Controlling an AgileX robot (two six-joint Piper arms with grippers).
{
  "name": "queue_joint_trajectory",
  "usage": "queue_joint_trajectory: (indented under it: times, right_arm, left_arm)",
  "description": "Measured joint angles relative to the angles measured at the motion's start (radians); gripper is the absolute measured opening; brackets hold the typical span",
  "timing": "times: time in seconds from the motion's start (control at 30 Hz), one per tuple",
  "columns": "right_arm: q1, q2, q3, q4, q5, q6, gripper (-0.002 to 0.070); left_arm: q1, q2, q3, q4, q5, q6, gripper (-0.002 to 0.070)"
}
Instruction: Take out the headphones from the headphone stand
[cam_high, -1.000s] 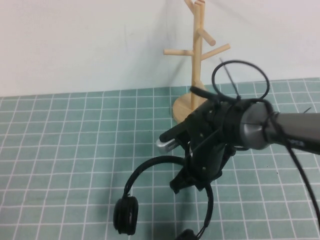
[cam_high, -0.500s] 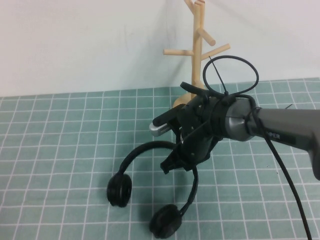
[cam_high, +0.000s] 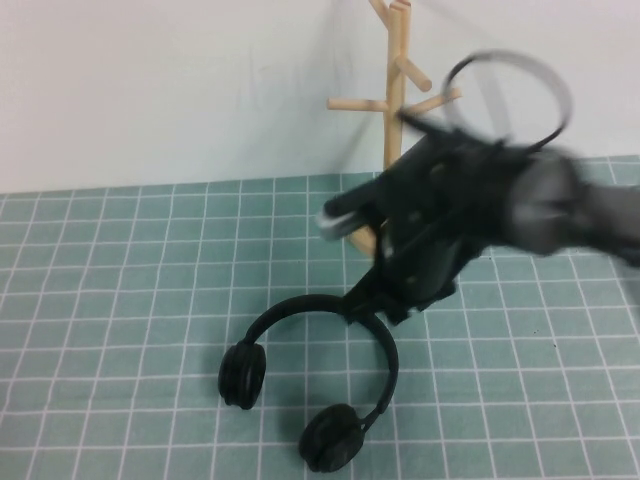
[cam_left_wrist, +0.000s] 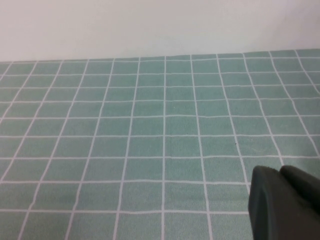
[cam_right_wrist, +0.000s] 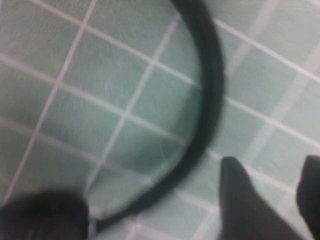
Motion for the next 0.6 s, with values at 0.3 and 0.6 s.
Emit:
queue_joint_trajectory:
  times: [0.3,0.6]
  right_arm:
    - [0.0,-0.398,0.23,-0.002,0.124,0.066,0.0003]
    - [0.0,-0.598,0.3,0.001,0.265,0.082,-0.0006]
  left_arm:
    - [0.0,0.0,0.0,0.0,0.0,0.0,-0.0004]
    - [0.0,0.0,0.0,0.0,0.0,0.0,-0.0004]
